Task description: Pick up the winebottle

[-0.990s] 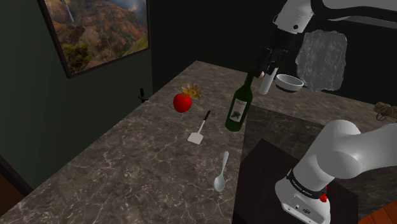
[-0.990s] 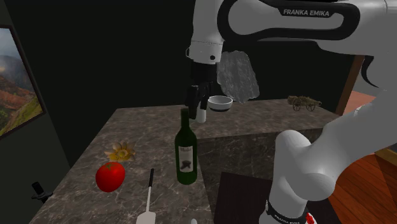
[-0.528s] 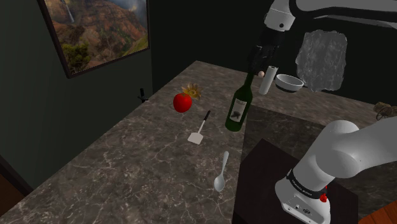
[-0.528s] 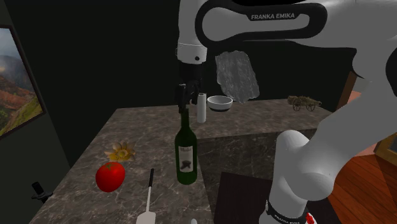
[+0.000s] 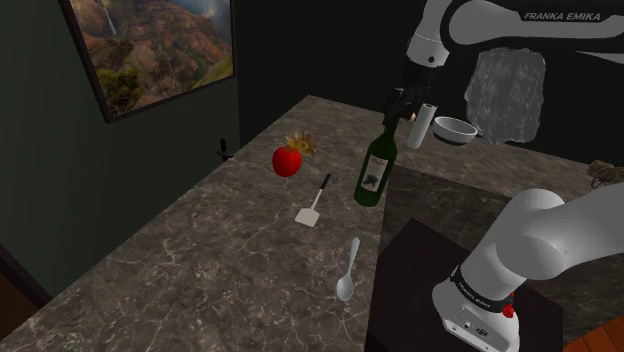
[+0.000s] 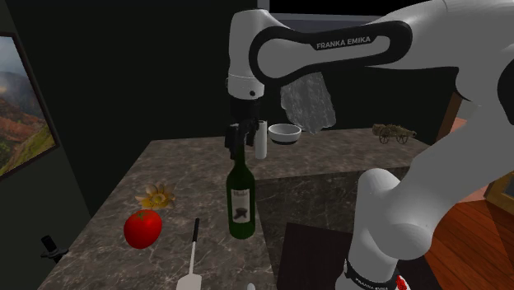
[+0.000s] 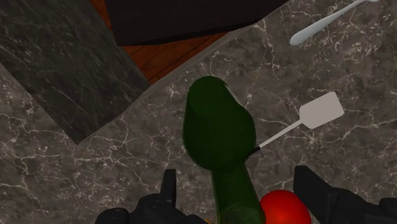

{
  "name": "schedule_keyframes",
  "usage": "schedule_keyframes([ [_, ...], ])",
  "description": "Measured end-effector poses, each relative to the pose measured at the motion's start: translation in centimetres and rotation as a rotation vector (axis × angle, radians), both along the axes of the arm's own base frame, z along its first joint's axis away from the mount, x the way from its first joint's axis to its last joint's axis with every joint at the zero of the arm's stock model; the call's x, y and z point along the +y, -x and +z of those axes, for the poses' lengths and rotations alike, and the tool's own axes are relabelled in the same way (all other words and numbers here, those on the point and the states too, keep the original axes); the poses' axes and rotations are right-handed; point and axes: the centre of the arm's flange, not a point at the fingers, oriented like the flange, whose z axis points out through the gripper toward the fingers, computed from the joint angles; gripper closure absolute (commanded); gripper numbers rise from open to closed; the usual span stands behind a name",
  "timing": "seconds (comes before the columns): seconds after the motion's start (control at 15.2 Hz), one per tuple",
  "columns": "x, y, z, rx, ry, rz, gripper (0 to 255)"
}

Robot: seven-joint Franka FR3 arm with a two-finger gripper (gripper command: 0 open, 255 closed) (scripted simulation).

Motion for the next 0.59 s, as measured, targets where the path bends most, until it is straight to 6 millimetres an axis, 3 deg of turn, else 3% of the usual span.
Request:
schedule_keyframes([
  [0.07, -0.07, 0.04, -0.14, 0.000, 0.000, 0.000, 255],
  [0.59, -0.12, 0.11, -0.21, -0.002, 0.000, 0.000, 255],
])
